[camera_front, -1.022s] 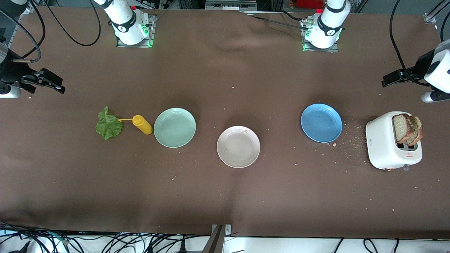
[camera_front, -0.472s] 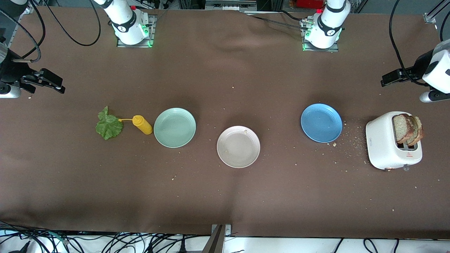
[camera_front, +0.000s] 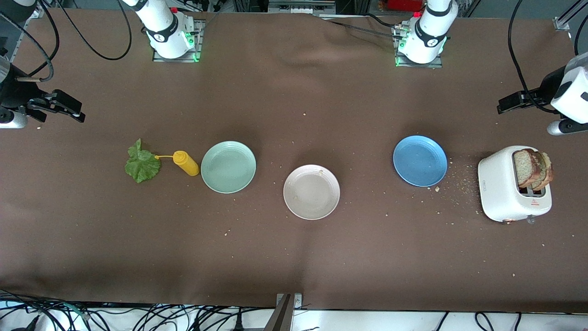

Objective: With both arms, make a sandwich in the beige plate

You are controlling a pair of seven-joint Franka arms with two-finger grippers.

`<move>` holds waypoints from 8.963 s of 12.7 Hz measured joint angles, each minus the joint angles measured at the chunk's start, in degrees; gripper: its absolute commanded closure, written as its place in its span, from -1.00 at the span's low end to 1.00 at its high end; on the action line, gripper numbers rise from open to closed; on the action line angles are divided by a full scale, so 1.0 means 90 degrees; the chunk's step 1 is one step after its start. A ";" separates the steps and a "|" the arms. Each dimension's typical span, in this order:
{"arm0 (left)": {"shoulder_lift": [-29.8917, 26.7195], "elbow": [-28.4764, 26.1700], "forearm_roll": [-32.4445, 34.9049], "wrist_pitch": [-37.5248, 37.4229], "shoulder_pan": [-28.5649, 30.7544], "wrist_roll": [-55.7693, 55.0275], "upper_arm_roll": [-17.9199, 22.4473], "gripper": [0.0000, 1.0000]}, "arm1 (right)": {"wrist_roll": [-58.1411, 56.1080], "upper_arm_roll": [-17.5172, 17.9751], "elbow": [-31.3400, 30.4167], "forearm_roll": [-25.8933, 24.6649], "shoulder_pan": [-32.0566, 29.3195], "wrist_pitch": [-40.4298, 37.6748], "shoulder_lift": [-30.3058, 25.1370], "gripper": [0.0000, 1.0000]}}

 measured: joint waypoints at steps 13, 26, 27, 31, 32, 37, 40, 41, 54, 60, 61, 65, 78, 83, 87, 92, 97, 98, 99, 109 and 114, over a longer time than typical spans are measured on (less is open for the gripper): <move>0.0078 0.0000 -0.0267 -0.0108 -0.0054 0.0010 -0.0044 -1.00 | 0.0000 0.0000 0.0000 0.0000 0.0000 0.0000 0.0000 -1.00; 0.0306 0.0000 -0.0326 -0.0148 -0.0062 0.0016 -0.0025 -1.00 | 0.0000 0.0000 0.0000 0.0000 0.0000 0.0000 0.0000 -1.00; 0.0327 0.0000 -0.0326 -0.0148 -0.0042 0.0016 -0.0004 -1.00 | 0.0000 0.0000 0.0000 0.0000 0.0000 0.0000 0.0000 -1.00; 0.0371 0.0004 -0.0274 -0.0099 -0.0024 0.0138 0.0038 -1.00 | 0.0000 0.0000 0.0000 0.0000 0.0000 0.0000 0.0001 -1.00; 0.0459 0.0004 -0.0154 0.0006 -0.0022 0.0217 0.0044 -1.00 | 0.0000 0.0000 0.0000 0.0000 0.0000 0.0000 0.0001 -1.00; 0.1199 0.0098 0.0340 0.0899 0.0056 0.0959 0.0076 -1.00 | 0.0000 0.0000 -0.0001 0.0000 0.0000 0.0000 0.0004 -1.00; 0.1663 0.0512 0.0340 0.1165 0.0362 0.1429 0.0107 -1.00 | 0.0000 -0.0001 -0.0002 0.0000 0.0000 0.0000 0.0004 -1.00; 0.1833 0.0647 0.0340 0.1244 0.0466 0.1680 0.0113 -1.00 | 0.0000 -0.0001 -0.0002 0.0000 0.0000 -0.0001 0.0005 -1.00; 0.2569 0.0832 0.0158 0.1492 0.1249 0.3140 0.0112 -1.00 | -0.0006 0.0012 -0.0006 0.0000 0.0006 -0.0041 0.0053 -1.00; 0.2686 0.0819 0.0003 0.1506 0.1391 0.3136 0.0112 -0.99 | -0.0020 0.0110 0.0005 0.0038 0.0079 -0.0332 0.0473 -1.00; 0.2740 0.0818 0.0003 0.1553 0.1401 0.3136 0.0112 -0.94 | -0.0155 0.0117 0.0054 0.0102 0.0081 -0.0324 0.0575 -1.00; 0.2897 0.0817 0.0003 0.1616 0.1412 0.3131 0.0111 -0.32 | -0.1625 0.0075 0.0145 0.0467 0.0023 0.0215 0.1023 -1.00; 0.2926 0.0768 -0.0047 0.1593 0.1540 0.3049 0.0103 1.00 | -1.0192 -0.0044 0.0020 0.4745 -0.1645 -0.0002 0.3222 -1.00; 0.2893 0.1285 -0.0047 0.0782 0.1515 0.3046 0.0008 1.00 | -1.2496 -0.0046 0.0006 0.5880 -0.2005 -0.0561 0.4385 -1.00; 0.2804 0.2054 -0.0047 0.0076 0.1088 0.2994 -0.0051 1.00 | -1.3980 0.0001 0.0021 0.6479 -0.2022 -0.0709 0.5171 -1.00; 0.2716 0.2668 -0.0065 -0.0919 0.0521 0.2678 -0.0085 1.00 | -1.4890 0.0376 0.0030 0.6899 -0.2017 -0.0892 0.5530 -1.00; 0.2730 0.2930 -0.1853 -0.1683 -0.0197 0.1400 -0.0090 1.00 | -1.5102 0.0863 0.0031 0.6914 -0.2000 -0.0912 0.5610 -1.00; 0.2794 0.2885 -0.2469 -0.1697 -0.0291 0.1229 -0.0084 1.00 | -1.5129 0.0891 0.0032 0.6916 -0.2001 -0.0963 0.5654 -1.00; 0.2925 0.2823 -0.3115 -0.1710 -0.0388 0.1038 -0.0077 1.00 | -1.5164 0.0902 0.0031 0.6936 -0.2001 -0.1002 0.5729 -1.00; 0.5084 0.2567 -0.6772 0.1452 -0.2102 0.2065 -0.0088 1.00 | -1.5246 0.1085 0.0189 0.7128 -0.1983 -0.1066 0.5880 1.00; 0.5599 0.2496 -0.6881 0.2317 -0.2257 0.3186 -0.0055 1.00 | -1.4363 0.1004 0.0665 0.6921 -0.2012 -0.1246 0.5785 1.00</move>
